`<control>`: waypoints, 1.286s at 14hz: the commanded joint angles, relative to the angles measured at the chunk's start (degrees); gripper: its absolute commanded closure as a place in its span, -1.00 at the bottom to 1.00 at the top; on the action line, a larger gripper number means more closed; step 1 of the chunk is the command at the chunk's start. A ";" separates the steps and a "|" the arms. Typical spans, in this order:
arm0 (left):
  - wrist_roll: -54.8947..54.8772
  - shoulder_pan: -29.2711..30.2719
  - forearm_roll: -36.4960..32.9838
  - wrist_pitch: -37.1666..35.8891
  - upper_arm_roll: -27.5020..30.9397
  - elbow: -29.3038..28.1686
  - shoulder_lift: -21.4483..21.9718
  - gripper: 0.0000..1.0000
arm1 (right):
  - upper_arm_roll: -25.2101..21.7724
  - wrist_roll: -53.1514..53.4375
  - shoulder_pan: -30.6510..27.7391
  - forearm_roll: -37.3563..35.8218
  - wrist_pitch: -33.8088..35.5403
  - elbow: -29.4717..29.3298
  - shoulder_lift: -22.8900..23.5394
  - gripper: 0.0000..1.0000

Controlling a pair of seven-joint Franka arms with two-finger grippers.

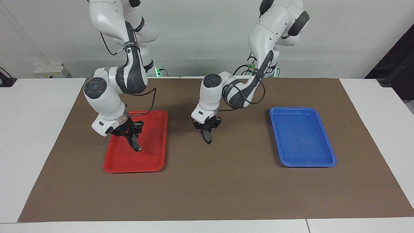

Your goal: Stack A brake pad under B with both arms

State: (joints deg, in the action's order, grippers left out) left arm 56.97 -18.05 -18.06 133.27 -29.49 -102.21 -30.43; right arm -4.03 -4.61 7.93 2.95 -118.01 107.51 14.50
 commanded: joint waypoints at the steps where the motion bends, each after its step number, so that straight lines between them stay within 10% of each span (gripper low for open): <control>1: 1.48 -0.50 -1.81 1.03 0.31 0.78 -0.77 0.36 | 0.16 -1.46 -0.20 -0.31 1.12 -1.52 0.44 1.00; 9: 0.95 -0.50 -3.48 -1.07 1.79 3.49 -0.77 -0.25 | 0.25 -1.46 0.68 -0.14 1.29 -1.52 0.27 1.00; 18: -9.56 3.18 -1.82 -25.83 2.42 14.92 6.50 -0.96 | 1.92 -0.50 5.41 0.65 9.18 -10.97 2.27 1.00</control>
State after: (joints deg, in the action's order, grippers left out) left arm 53.00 -16.22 -20.65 114.58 -27.08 -88.73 -28.00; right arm -2.52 -5.66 10.60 3.04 -113.85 103.59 14.82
